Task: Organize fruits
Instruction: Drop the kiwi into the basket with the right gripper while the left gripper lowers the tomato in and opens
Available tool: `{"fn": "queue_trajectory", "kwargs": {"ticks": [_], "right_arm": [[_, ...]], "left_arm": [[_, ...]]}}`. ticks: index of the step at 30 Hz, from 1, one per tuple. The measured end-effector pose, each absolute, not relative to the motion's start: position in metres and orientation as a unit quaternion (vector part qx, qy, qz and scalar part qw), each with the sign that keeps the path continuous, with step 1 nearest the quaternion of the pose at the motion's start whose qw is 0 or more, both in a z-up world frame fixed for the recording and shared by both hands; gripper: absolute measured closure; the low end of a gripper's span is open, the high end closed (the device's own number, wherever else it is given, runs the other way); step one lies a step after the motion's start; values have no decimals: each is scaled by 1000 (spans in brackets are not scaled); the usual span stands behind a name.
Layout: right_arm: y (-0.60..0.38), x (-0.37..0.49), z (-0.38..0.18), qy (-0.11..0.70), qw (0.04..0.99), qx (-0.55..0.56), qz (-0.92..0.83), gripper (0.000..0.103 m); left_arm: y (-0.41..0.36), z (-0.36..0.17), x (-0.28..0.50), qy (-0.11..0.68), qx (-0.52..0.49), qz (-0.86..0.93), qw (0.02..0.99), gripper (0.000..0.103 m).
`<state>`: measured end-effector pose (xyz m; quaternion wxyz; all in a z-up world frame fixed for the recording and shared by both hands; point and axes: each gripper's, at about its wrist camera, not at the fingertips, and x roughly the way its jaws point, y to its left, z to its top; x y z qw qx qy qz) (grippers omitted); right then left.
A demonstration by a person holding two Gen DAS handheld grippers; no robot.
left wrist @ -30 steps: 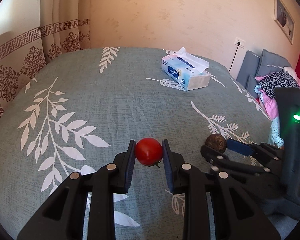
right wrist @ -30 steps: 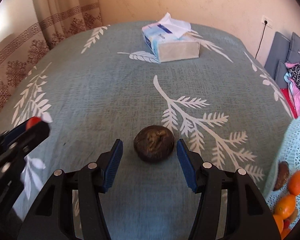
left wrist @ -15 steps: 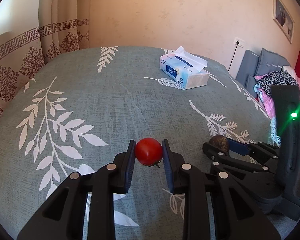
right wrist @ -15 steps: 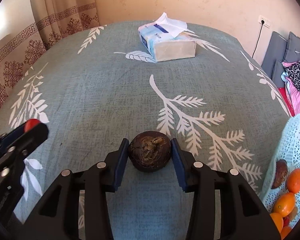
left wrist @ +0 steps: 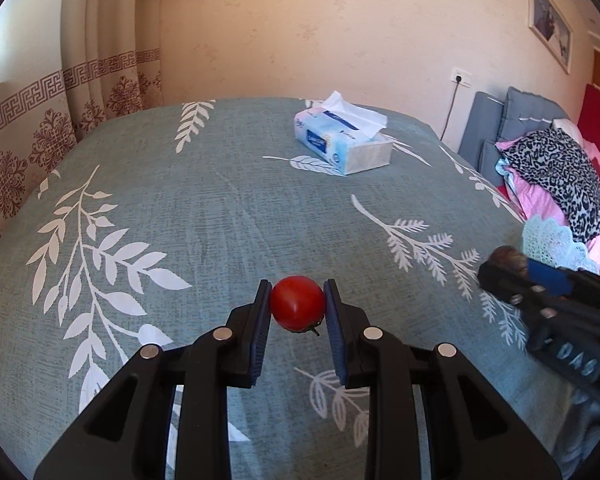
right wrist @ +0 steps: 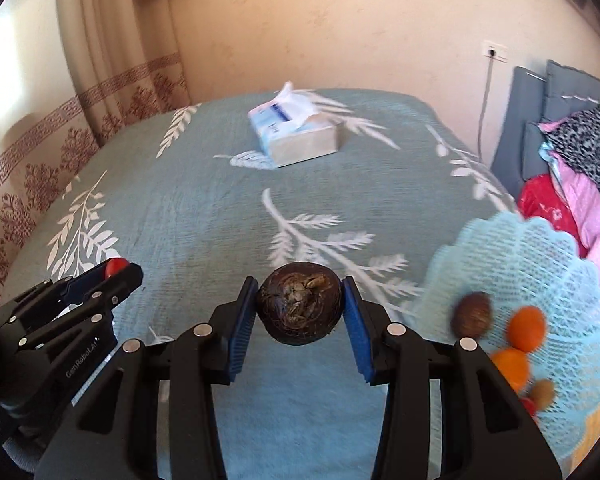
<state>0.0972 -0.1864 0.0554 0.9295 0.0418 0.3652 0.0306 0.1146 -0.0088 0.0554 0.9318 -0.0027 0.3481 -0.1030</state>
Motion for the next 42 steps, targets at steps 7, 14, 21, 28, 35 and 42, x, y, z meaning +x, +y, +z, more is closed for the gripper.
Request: {"fn": "queue_trajectory", "kwargs": {"ticks": [7, 14, 21, 28, 35, 42], "right_arm": [[-237, 66, 64, 349, 934, 75, -16, 59], [-287, 39, 58, 345, 931, 95, -70, 59], [-328, 27, 45, 350, 923, 119, -104, 59], [-349, 19, 37, 347, 921, 142, -108, 59], [-360, 5, 40, 329, 925, 152, -114, 53], [-366, -7, 44, 318, 929, 151, -118, 53]], "left_arm": [[-27, 59, 105, 342, 15, -120, 932, 76], [-49, 61, 94, 340, 31, -143, 929, 76], [-81, 62, 85, 342, 51, -168, 923, 76], [-112, 68, 77, 336, 67, -191, 920, 76], [-141, 76, 74, 330, 80, -217, 915, 76], [-169, 80, 71, 327, 84, -252, 907, 76]]}}
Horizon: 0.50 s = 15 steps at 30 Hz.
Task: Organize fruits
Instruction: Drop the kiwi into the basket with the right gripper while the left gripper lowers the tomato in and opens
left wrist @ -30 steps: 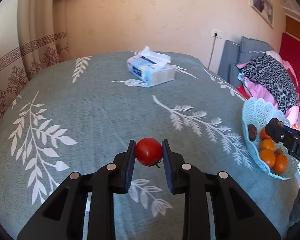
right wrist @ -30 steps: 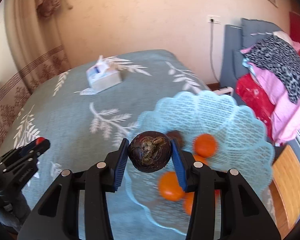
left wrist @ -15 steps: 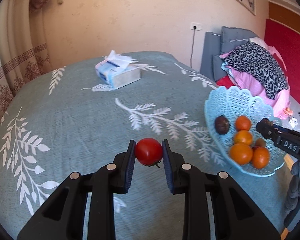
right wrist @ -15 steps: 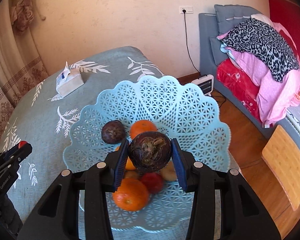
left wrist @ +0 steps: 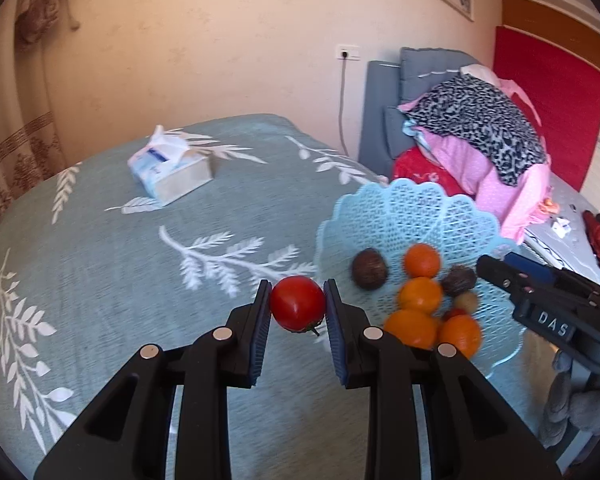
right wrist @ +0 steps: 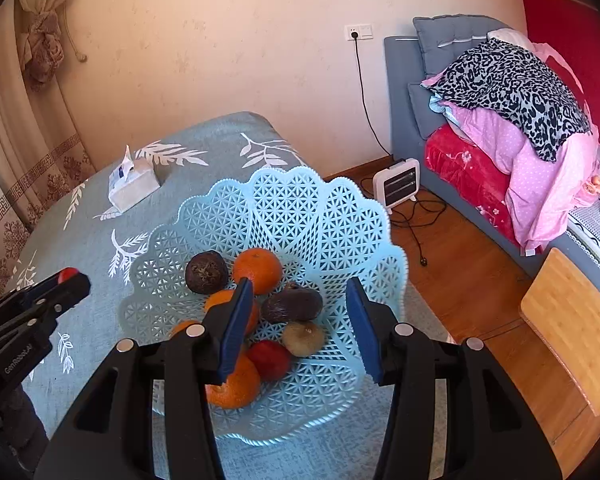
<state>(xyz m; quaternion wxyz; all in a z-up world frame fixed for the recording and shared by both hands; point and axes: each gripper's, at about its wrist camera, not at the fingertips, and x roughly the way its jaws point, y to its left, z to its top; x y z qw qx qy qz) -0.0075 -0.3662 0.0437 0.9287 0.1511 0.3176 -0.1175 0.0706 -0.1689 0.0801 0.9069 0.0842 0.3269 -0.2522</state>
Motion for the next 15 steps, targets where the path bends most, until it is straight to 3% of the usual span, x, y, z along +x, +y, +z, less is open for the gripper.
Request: {"fn": "queue_trajectory", "kwargs": {"ticks": [15], "right_arm": [[-375, -23, 45, 309, 929, 162, -120, 53]], "left_arm": [[-210, 74, 69, 337, 85, -310, 885, 76]]}}
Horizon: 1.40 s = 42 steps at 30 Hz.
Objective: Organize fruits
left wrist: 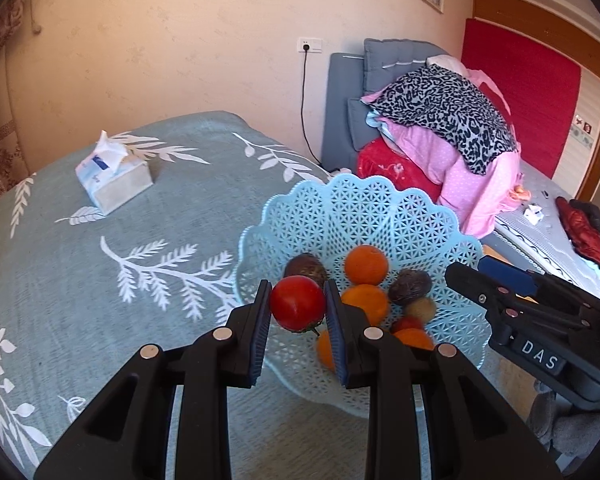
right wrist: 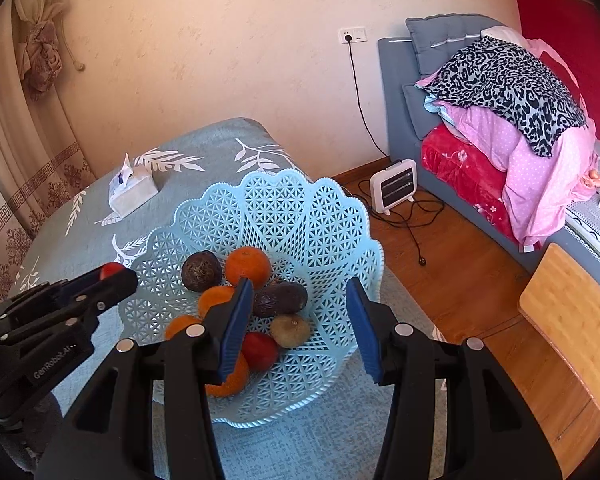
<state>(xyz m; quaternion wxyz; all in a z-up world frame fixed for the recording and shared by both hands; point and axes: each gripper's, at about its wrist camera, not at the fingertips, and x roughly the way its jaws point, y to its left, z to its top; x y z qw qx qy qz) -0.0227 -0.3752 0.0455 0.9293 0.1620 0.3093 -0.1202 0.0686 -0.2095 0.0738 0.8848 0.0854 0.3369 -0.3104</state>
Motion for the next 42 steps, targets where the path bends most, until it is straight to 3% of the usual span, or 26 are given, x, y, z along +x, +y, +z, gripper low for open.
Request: {"fn": "queue_trajectory", "kwargs": {"ticks": [2, 4, 5, 12, 16, 19, 21, 27, 35, 38, 42], "right_arm": [[-376, -23, 45, 309, 929, 163, -121, 53], [-376, -24, 45, 309, 929, 164, -121, 53], [-376, -24, 45, 309, 929, 165, -122, 53], [-376, -27, 44, 309, 928, 167, -121, 51], [-373, -31, 46, 306, 930, 166, -121, 47], [-370, -35, 48, 304, 931, 165, -121, 42], [-369, -37, 49, 301, 931, 165, -121, 33], [-360, -42, 50, 303, 933, 159, -113, 27], [-348, -47, 51, 306, 934, 152, -105, 26], [-344, -49, 51, 305, 935, 149, -103, 18], [-337, -52, 53, 304, 937, 137, -106, 16]], "left_arm": [[-211, 72, 69, 341, 84, -314, 882, 74], [-210, 72, 69, 341, 81, -312, 883, 51], [-209, 72, 69, 339, 79, -310, 885, 47], [-197, 75, 70, 336, 72, -297, 891, 34], [-187, 76, 69, 326, 73, -277, 901, 17], [-180, 76, 68, 321, 76, -263, 907, 13], [-176, 76, 65, 318, 76, -254, 910, 12], [-163, 75, 58, 313, 78, -235, 917, 12], [-149, 81, 47, 301, 76, -223, 924, 12], [-148, 82, 41, 291, 84, -216, 928, 12], [-146, 83, 36, 286, 86, -215, 930, 12]]}}
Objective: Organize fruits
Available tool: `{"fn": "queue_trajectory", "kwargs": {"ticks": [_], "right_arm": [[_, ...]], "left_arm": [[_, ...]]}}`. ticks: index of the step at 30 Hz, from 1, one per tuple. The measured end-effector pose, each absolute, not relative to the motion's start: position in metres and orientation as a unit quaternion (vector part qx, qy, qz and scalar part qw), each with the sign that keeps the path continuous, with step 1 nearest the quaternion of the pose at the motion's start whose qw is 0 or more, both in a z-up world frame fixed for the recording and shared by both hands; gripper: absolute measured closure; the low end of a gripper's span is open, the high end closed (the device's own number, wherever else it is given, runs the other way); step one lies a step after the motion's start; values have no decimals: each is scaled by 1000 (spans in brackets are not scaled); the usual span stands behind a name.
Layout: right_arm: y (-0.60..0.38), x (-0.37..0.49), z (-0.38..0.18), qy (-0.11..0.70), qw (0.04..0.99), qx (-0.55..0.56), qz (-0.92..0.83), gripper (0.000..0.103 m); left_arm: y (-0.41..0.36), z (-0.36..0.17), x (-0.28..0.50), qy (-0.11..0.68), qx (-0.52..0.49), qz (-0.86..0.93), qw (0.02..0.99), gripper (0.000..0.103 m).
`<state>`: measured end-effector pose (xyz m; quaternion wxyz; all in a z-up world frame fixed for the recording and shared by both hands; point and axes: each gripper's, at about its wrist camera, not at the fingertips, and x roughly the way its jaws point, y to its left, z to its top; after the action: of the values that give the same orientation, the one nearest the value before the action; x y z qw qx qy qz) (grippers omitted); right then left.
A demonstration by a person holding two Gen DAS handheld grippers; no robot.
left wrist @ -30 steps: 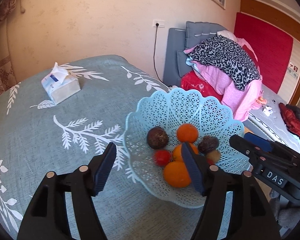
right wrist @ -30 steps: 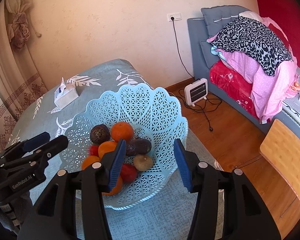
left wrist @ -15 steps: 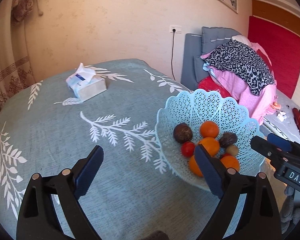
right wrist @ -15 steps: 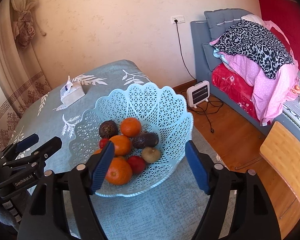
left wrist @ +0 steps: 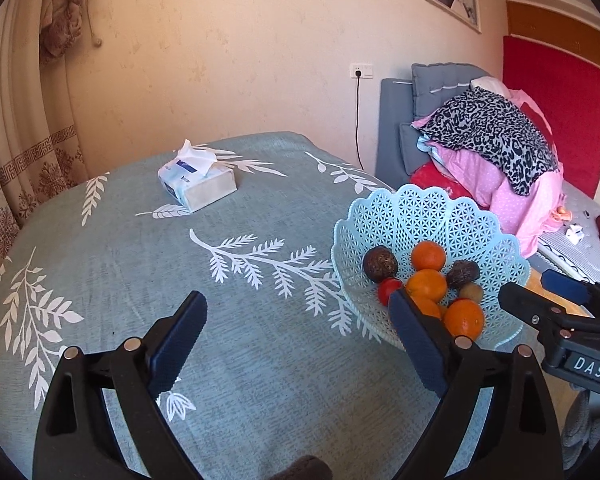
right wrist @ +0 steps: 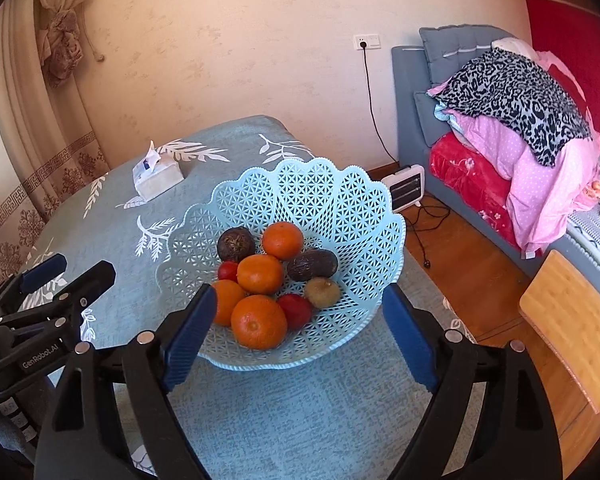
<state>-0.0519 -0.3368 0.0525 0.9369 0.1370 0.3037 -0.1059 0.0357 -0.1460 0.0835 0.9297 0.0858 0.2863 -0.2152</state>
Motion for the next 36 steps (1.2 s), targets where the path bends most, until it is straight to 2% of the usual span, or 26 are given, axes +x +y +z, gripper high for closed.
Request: {"fn": "queue_trajectory", "kwargs": {"ticks": [15, 26, 28, 36], "right_arm": [[-325, -54, 52, 302, 940, 121, -103, 8], [-320, -55, 49, 304, 940, 106, -110, 7], [-319, -55, 47, 305, 940, 102, -112, 7], [-319, -57, 43, 306, 940, 92, -119, 7]], "left_arm": [[-140, 85, 22, 282, 84, -209, 933, 12], [-138, 81, 20, 289, 81, -202, 932, 12], [-137, 81, 20, 292, 79, -198, 932, 6], [-142, 78, 20, 294, 92, -189, 932, 5]]}}
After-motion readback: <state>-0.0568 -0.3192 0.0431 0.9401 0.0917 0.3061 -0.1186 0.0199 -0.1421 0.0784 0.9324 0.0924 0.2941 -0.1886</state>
